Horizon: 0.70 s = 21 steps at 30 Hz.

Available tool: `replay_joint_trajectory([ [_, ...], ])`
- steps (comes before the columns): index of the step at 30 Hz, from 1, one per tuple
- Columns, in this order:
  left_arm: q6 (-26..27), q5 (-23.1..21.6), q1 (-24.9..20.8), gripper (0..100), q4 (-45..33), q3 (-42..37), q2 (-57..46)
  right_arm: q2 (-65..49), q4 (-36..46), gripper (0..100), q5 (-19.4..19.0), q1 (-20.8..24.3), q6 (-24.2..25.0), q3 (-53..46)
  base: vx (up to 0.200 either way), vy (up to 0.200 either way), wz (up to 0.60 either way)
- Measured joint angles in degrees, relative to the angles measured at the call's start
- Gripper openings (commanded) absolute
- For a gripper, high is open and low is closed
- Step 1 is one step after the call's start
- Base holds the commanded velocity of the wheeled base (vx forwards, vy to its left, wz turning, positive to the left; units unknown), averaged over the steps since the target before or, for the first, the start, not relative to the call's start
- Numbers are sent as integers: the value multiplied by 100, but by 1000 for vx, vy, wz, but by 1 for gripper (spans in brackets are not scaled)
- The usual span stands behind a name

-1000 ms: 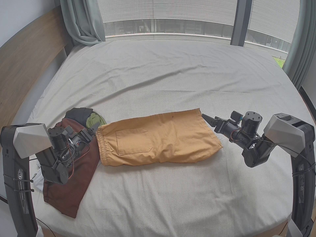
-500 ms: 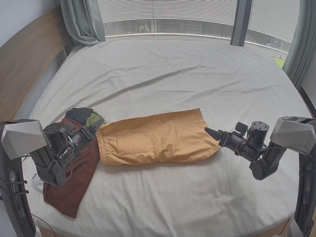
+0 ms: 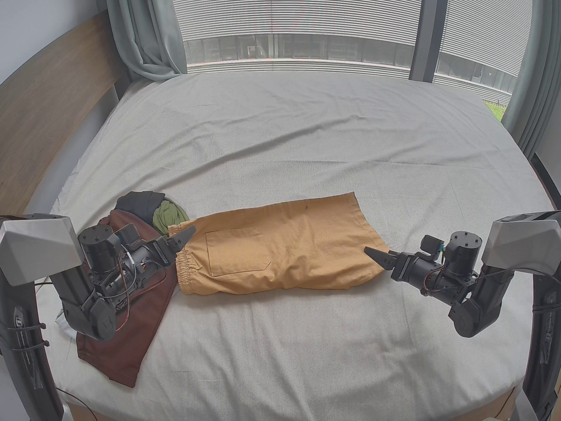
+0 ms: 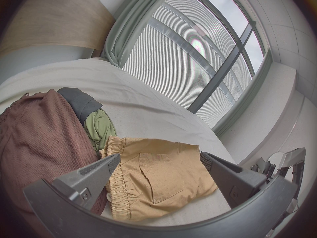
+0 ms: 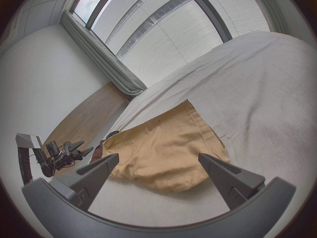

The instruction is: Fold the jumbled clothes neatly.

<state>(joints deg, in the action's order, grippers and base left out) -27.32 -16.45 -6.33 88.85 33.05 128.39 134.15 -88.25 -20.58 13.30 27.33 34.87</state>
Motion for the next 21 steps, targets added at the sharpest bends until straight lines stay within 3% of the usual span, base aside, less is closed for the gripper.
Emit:
replay_joint_trajectory([
  [15,1476,2,33,100,2,-161,35,172,1,100,22,196,1,-179,0,0,0],
  [21,1626,2,49,100,6,-254,44,367,1,100,22,244,1,-221,0,0,0],
])
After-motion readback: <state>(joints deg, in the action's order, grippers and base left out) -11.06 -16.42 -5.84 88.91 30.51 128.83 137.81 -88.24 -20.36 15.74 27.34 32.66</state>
